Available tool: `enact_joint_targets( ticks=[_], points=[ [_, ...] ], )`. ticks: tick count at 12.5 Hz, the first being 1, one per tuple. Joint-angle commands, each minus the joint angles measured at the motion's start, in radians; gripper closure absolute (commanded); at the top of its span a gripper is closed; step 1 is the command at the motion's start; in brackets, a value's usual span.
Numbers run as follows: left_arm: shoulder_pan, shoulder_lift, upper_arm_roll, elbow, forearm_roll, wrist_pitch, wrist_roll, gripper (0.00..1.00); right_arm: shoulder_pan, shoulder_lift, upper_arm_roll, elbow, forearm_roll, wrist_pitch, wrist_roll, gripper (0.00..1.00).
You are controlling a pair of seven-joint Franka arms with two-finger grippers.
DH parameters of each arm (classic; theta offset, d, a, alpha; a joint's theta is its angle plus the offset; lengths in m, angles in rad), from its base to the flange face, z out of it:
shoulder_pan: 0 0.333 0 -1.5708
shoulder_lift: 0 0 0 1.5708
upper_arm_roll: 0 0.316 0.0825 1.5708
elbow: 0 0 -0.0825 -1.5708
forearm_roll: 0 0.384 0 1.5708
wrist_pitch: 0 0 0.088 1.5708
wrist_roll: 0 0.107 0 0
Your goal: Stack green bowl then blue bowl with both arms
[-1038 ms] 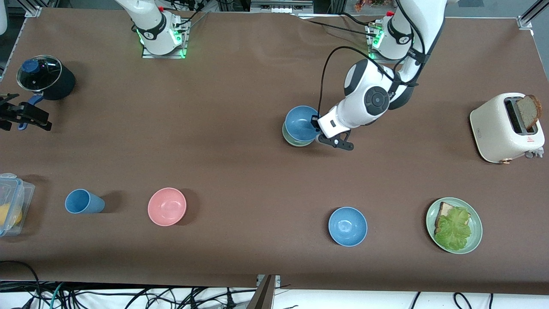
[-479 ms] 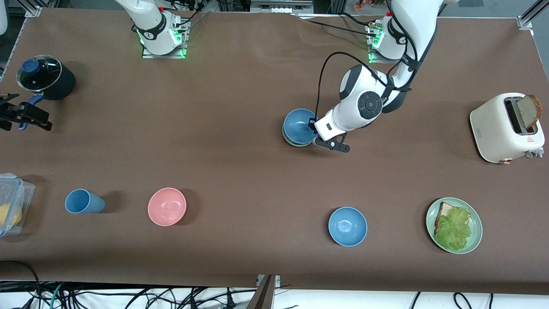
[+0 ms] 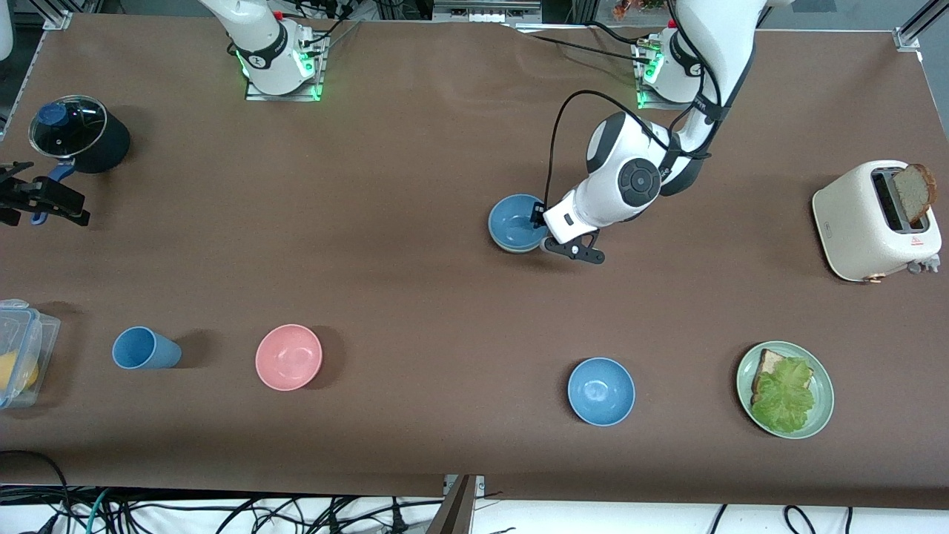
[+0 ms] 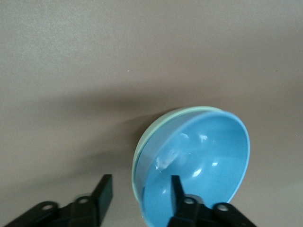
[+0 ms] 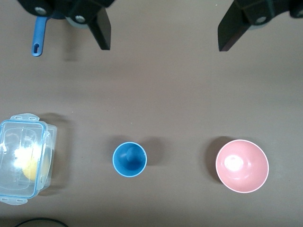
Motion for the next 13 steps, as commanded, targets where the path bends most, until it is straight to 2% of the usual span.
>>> enact_joint_targets(
  ticks=[1,5,7,8,9,11,13],
  points=[
    [0.005,-0.060,0.010,-0.001,0.010,-0.006,-0.018,0.00,-0.006,-0.009,0.006,-0.006,-0.008,0.006,-0.012,0.00],
    [0.149,-0.238,0.010,-0.129,0.013,-0.003,-0.009,0.00,-0.008,-0.009,0.004,-0.006,-0.008,0.006,-0.010,0.00],
    [0.180,-0.302,0.028,-0.134,0.011,0.011,-0.007,0.00,-0.008,-0.009,0.004,-0.006,-0.008,0.006,-0.010,0.00],
    [0.209,-0.339,0.061,-0.133,0.013,0.001,-0.007,0.00,-0.008,-0.009,0.004,-0.006,-0.008,0.006,-0.010,0.00],
    [0.212,-0.376,0.132,-0.128,0.018,-0.037,0.013,0.00,-0.008,-0.009,0.004,-0.006,-0.008,0.006,-0.010,0.00],
    [0.210,-0.447,0.270,-0.078,0.129,-0.224,0.150,0.00,-0.008,-0.009,0.004,-0.006,-0.008,0.006,-0.010,0.00],
    [0.210,-0.476,0.347,0.029,0.236,-0.411,0.166,0.00,-0.008,-0.009,0.004,-0.006,-0.008,0.006,-0.010,0.00]
  ],
)
